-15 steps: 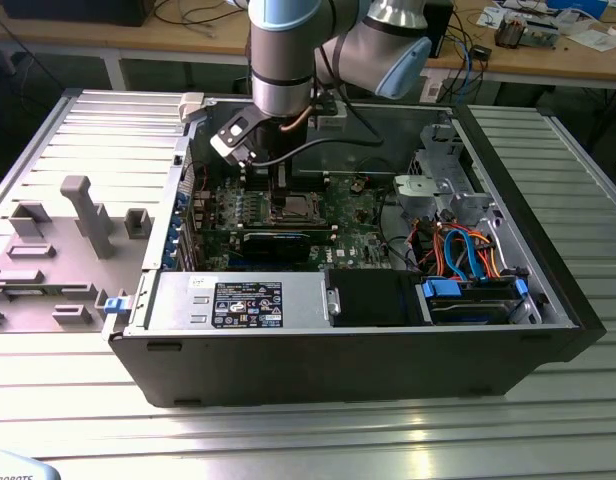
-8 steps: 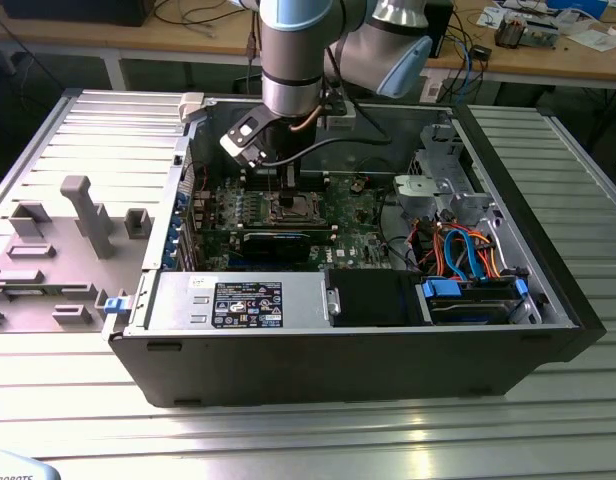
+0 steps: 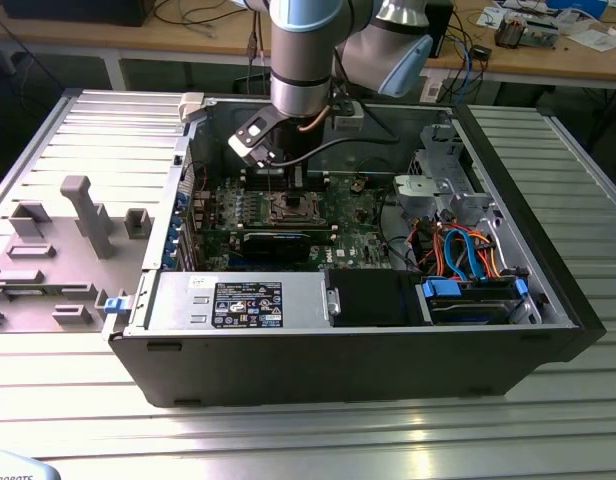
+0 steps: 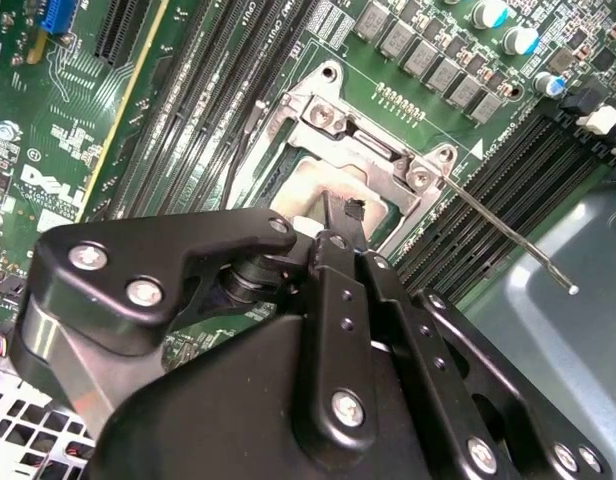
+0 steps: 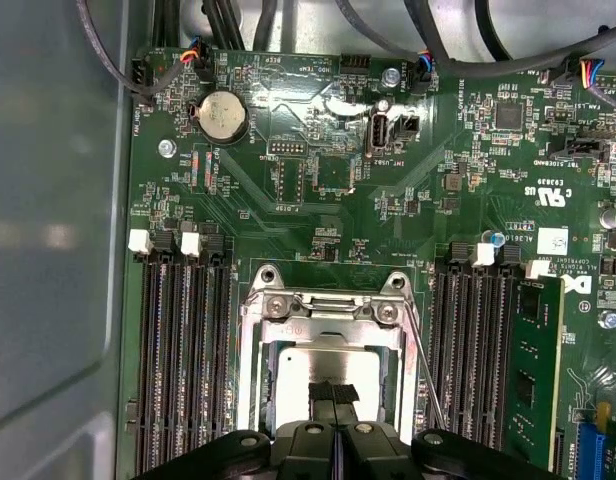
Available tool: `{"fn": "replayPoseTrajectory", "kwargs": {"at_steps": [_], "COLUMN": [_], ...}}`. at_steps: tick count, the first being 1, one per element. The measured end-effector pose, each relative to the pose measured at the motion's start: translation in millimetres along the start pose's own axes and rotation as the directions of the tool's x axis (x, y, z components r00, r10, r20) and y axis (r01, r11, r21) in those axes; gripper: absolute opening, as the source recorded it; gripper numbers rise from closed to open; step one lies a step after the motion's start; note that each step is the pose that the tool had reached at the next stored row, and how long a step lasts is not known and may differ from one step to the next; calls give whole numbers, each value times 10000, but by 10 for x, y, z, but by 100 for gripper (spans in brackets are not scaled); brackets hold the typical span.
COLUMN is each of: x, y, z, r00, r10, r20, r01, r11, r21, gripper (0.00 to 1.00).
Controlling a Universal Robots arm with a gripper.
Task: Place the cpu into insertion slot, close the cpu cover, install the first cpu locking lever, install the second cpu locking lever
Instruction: 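Install the first cpu locking lever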
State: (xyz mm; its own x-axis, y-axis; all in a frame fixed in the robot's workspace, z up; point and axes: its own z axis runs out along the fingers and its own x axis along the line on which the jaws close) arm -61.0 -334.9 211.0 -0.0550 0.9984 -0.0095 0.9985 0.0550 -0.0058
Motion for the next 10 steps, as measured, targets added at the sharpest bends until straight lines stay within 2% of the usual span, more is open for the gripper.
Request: {"fn": "replayPoseTrajectory", "kwargs": {"at_steps": [10], "x": [0], "y": [6], "z": [-1], "r00": [10000], "r10": [-1], "r20": [4], "r01": [1], "r11": [10000], "r21": [0], "gripper": [11]}}
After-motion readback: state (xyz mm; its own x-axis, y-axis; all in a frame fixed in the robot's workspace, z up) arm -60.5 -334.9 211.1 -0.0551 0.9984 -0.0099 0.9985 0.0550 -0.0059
